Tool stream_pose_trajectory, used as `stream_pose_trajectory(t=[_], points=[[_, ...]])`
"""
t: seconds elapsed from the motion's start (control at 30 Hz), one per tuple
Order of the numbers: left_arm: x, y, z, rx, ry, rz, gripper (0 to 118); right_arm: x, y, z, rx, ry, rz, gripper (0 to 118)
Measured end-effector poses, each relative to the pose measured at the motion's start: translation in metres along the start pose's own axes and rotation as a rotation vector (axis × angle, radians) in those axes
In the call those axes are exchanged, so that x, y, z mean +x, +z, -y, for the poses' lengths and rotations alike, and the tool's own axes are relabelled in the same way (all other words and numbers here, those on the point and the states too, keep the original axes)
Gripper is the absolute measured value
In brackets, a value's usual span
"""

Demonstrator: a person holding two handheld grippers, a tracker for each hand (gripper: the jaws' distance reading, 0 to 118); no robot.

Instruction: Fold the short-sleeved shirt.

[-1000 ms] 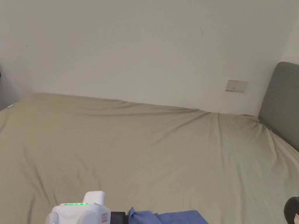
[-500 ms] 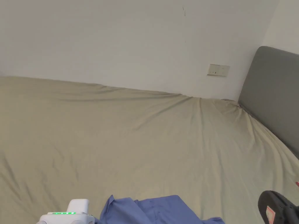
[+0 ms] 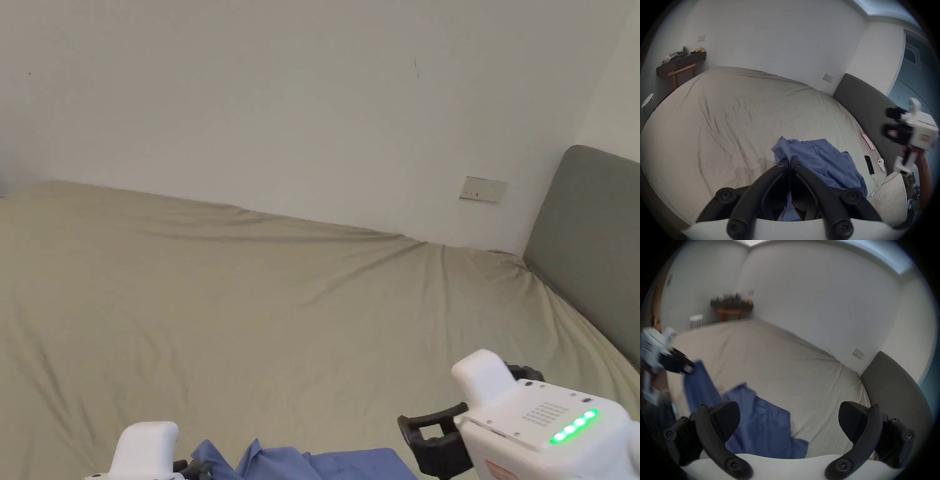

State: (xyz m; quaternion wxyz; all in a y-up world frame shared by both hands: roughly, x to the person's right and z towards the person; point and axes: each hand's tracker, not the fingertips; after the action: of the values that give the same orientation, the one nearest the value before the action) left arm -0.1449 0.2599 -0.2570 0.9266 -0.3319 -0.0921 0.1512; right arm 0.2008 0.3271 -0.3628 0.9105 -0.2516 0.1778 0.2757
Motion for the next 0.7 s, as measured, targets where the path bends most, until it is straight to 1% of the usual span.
stream_pose_trajectory(t=[0.03,0.1,0.13,0.2,0.27,0.3,0.4,0.47,0.53,0.57,0.6,0.63,0.67,0.7], points=[[0.0,0.001,0.002,0.001,-0.002,-0.004,0,0.001,-0.034,-0.001,-0.046,0.022,-0.049,118],[-0.002,-0.001,0.003,0.003,0.007,-0.006,0,0.0,-0.091,-0.001,-0.15,0.011,-0.122,118],[-0.004,-0.001,0.005,0.004,0.019,-0.005,0,-0.007,-0.117,0.001,-0.205,0.022,-0.166,116],[-0.007,-0.002,0.004,0.001,0.037,-0.001,0,-0.019,-0.162,0.006,-0.262,0.063,-0.195,110],[-0.012,-0.005,0.005,-0.006,0.049,-0.006,0,-0.036,-0.197,0.013,-0.329,0.078,-0.25,100],[-0.014,-0.007,0.005,-0.006,0.058,-0.01,0,-0.043,-0.211,0.016,-0.357,0.089,-0.258,100],[-0.022,-0.016,0.005,-0.017,0.064,-0.012,0,-0.072,-0.244,0.033,-0.423,0.163,-0.28,99],[-0.026,-0.021,0.003,-0.035,0.05,-0.019,0,-0.086,-0.254,0.041,-0.459,0.183,-0.346,99],[-0.029,-0.024,0.002,-0.04,0.049,-0.023,0,-0.092,-0.256,0.046,-0.435,0.175,-0.325,98],[-0.031,-0.025,0.002,-0.041,0.051,-0.02,0,-0.084,-0.254,0.042,-0.424,0.115,-0.333,97],[-0.033,-0.026,0.002,-0.04,0.051,-0.014,0,-0.077,-0.254,0.041,-0.457,0.026,-0.392,83],[-0.032,-0.026,0.002,-0.041,0.045,-0.015,0,-0.072,-0.253,0.041,-0.472,-0.026,-0.484,59],[-0.032,-0.026,0.002,-0.045,0.035,-0.02,0,-0.071,-0.247,0.039,-0.436,0.014,-0.382,31],[-0.032,-0.026,0.002,-0.048,0.03,-0.022,0,-0.072,-0.245,0.037,-0.412,0.129,-0.274,3]])
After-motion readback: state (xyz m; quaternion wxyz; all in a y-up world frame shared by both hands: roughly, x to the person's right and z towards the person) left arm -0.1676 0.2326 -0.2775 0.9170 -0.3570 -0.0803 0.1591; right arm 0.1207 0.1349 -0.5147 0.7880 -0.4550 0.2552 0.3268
